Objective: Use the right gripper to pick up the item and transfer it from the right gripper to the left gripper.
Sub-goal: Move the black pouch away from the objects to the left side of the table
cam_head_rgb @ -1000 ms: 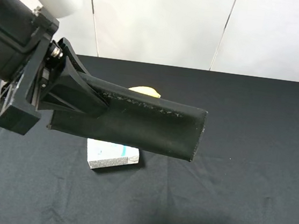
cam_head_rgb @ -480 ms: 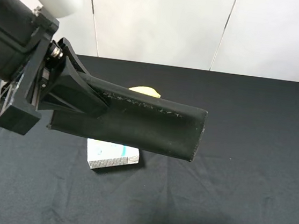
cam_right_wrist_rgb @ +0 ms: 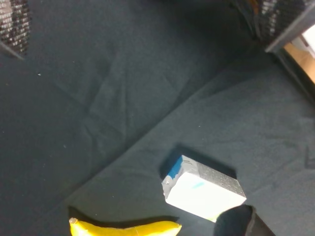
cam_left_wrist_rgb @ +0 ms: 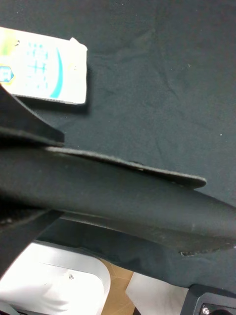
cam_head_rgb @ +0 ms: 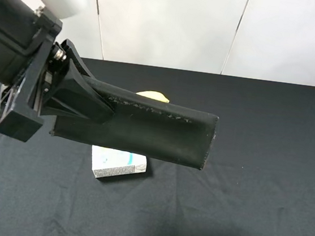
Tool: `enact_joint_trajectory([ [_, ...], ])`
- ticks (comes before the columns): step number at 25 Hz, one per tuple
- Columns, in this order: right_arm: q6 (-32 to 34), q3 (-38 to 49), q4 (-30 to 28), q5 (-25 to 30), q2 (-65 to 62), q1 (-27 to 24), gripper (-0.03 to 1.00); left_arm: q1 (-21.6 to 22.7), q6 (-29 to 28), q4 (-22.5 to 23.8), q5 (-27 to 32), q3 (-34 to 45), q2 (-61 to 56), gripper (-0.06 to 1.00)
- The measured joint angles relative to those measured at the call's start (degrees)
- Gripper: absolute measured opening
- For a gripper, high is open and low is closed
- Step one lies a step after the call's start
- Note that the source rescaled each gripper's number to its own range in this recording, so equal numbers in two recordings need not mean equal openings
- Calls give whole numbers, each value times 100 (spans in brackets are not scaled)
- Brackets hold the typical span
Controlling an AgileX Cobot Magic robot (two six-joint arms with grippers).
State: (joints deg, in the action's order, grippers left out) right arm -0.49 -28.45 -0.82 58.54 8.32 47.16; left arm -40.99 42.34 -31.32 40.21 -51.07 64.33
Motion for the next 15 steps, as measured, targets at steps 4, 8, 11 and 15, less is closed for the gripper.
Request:
enact_joint_trajectory([
  [4,0,0,0,-15,-112,-724,100,0,0,0,-48,0,0,1],
  [8,0,0,0,-15,-517,-1656,100,0,0,0,-105,0,0,1],
  [11,0,0,0,-15,-818,-2283,100,0,-5,0,-132,0,0,1],
  [15,0,0,5,-10,-857,-2869,100,0,-5,0,-280,0,0,1],
])
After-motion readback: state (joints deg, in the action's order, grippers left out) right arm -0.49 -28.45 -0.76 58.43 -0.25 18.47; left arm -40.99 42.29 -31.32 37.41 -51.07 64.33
